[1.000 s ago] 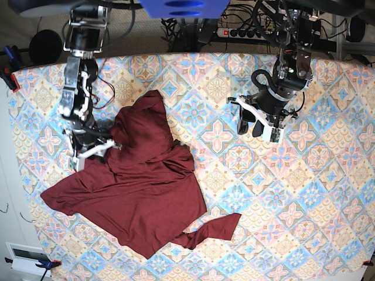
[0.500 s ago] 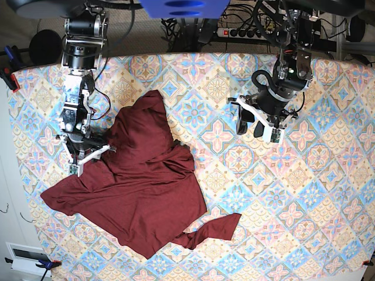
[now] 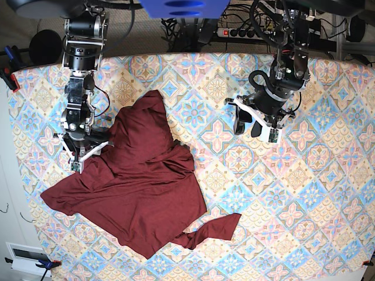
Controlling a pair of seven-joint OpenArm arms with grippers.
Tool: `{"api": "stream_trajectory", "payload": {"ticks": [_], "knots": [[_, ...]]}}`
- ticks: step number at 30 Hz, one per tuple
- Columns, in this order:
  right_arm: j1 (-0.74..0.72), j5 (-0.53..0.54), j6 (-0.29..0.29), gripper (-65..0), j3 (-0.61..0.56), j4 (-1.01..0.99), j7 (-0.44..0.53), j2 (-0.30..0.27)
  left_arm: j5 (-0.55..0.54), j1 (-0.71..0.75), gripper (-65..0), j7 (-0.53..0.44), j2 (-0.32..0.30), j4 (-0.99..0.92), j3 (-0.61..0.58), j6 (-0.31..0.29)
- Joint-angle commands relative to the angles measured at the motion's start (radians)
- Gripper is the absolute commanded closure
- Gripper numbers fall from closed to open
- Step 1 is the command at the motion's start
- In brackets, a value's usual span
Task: Layout the t-shirt on the table in an organized manner, then fold the t-shirt properly
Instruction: 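Lower the right gripper onto the maroon shirt edge and grasp it, then lift the grasped shirt edge with the right gripper and drag it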
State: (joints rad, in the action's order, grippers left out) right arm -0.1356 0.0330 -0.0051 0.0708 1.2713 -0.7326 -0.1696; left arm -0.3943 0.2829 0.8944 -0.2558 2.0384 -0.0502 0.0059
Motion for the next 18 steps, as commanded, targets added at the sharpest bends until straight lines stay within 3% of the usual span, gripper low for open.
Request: {"api": "stream_trajectory", "payload": {"ticks": [1, 4, 5, 8, 9, 13, 18], "knots": [[-0.014, -0.003, 0.001, -27.1, 0.001, 0.008, -0.006, -0.011, -0.005, -0.006, -27.7, -0.022, -0.004, 0.015, 0.003, -0.002], [-0.014, -0.003, 0.003, -23.9, 0.001, 0.008, -0.009, -0.011, -0.005, -0.006, -27.7, -0.022, -0.004, 0.015, 0.003, -0.002], [-0.014, -0.003, 0.003, -20.5, 0.001, 0.008, -0.006, -0.011, -0.005, -0.006, -27.7, -0.022, -0.004, 0.015, 0.003, -0.002], [-0.014, -0.003, 0.003, -2.1, 0.004, 0.018, -0.005, -0.011, -0.005, -0.004, -27.7, -0.022, -0.004, 0.015, 0.003, -0.002], [-0.009, -0.003, 0.003, 0.0, 0.01, 0.028, -0.008, -0.011, -0.005, -0.004, -27.7, -0.022, -0.004, 0.015, 0.003, -0.002], [0.006, 0.069, 0.003, -0.6, 0.073, 0.155, -0.006, -0.011, -0.005, -0.003, -27.7, -0.022, -0.004, 0.015, 0.003, -0.002], [0.115, 0.259, 0.003, -0.6, 0.209, 0.319, -0.012, -0.014, -0.005, 0.0, -27.7, -0.022, -0.004, 0.015, 0.003, -0.002]]}}
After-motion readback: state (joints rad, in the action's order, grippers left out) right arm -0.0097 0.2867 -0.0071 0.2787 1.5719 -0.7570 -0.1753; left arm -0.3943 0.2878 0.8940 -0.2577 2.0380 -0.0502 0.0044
